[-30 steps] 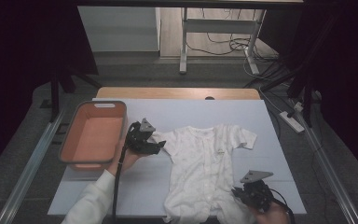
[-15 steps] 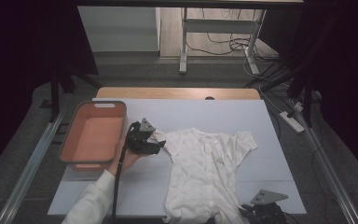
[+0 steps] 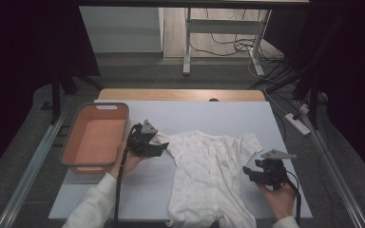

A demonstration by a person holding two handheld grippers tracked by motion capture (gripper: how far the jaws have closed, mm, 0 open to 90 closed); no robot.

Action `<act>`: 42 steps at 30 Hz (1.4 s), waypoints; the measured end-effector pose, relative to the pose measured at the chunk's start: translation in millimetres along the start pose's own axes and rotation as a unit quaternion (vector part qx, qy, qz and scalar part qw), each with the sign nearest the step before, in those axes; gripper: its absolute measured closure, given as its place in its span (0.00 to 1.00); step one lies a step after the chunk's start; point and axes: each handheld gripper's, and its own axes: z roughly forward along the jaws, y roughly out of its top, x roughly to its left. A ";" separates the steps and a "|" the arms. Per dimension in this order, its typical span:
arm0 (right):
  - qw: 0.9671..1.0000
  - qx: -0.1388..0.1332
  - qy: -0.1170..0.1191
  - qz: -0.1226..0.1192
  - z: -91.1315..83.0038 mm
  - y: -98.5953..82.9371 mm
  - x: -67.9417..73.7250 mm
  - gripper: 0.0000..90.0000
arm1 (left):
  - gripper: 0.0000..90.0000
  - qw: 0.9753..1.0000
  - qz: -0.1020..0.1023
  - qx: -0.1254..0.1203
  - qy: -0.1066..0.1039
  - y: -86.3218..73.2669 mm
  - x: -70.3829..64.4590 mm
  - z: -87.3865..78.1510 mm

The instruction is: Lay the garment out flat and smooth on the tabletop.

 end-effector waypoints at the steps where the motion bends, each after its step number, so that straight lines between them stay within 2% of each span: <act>1: 1.000 0.000 -0.007 0.004 4.9 6.0 -5.5 0.45 | 0.35 1.000 0.000 0.000 -0.001 0.0 0.1 0.1; 5: 0.999 -0.008 -0.035 0.035 25.5 27.0 -28.4 0.45 | 0.35 1.000 0.002 -0.002 -0.002 0.3 -0.4 0.1; 7: 0.998 -0.006 -0.038 0.052 38.6 35.0 -38.5 0.45 | 0.35 1.000 0.001 -0.007 -0.001 0.5 -0.5 -1.1; 9: 0.998 -0.003 -0.039 0.058 48.6 39.6 -44.6 0.45 | 0.35 1.000 -0.001 -0.013 -0.001 1.0 0.3 -3.7; 16: 0.997 0.016 -0.053 0.060 65.2 45.0 -60.1 0.44 | 0.35 1.000 -0.013 -0.025 -0.005 1.6 3.0 -10.8; 20: 0.996 0.028 -0.065 0.048 69.3 43.7 -66.0 0.44 | 0.35 1.000 -0.016 -0.025 -0.003 1.1 2.9 -11.9; 26: 0.995 0.037 -0.069 0.063 75.8 41.7 -80.3 0.47 | 0.35 1.000 -0.018 -0.023 -0.003 0.2 0.8 -13.5; 28: 0.995 0.043 -0.064 0.062 77.0 40.9 -82.1 0.52 | 0.35 1.000 -0.018 -0.024 -0.002 0.1 -0.5 -15.3; 30: 0.996 0.042 -0.058 0.058 76.2 41.3 -82.2 0.61 | 0.35 1.000 -0.018 -0.025 -0.002 -0.4 -1.4 -16.8; 32: 0.996 0.043 -0.053 0.050 75.4 41.6 -81.6 0.76 | 0.35 1.000 -0.018 -0.025 0.000 -1.1 -1.5 -17.9; 33: 0.997 0.044 -0.044 0.046 74.6 41.5 -81.9 0.86 | 0.35 1.000 -0.018 -0.025 0.000 -1.4 -1.6 -18.2; 35: 0.997 0.046 -0.037 0.039 73.2 41.2 -82.5 0.92 | 0.35 1.000 -0.019 -0.025 0.001 -2.0 -1.8 -19.0; 39: 0.994 0.057 -0.084 0.028 62.9 39.0 -84.1 0.96 | 0.35 0.999 -0.017 -0.027 0.003 -2.0 -0.6 -21.1; 42: 0.990 0.050 -0.122 0.051 42.8 30.3 -94.8 0.96 | 0.35 0.999 -0.017 -0.029 0.001 -2.0 1.1 -21.2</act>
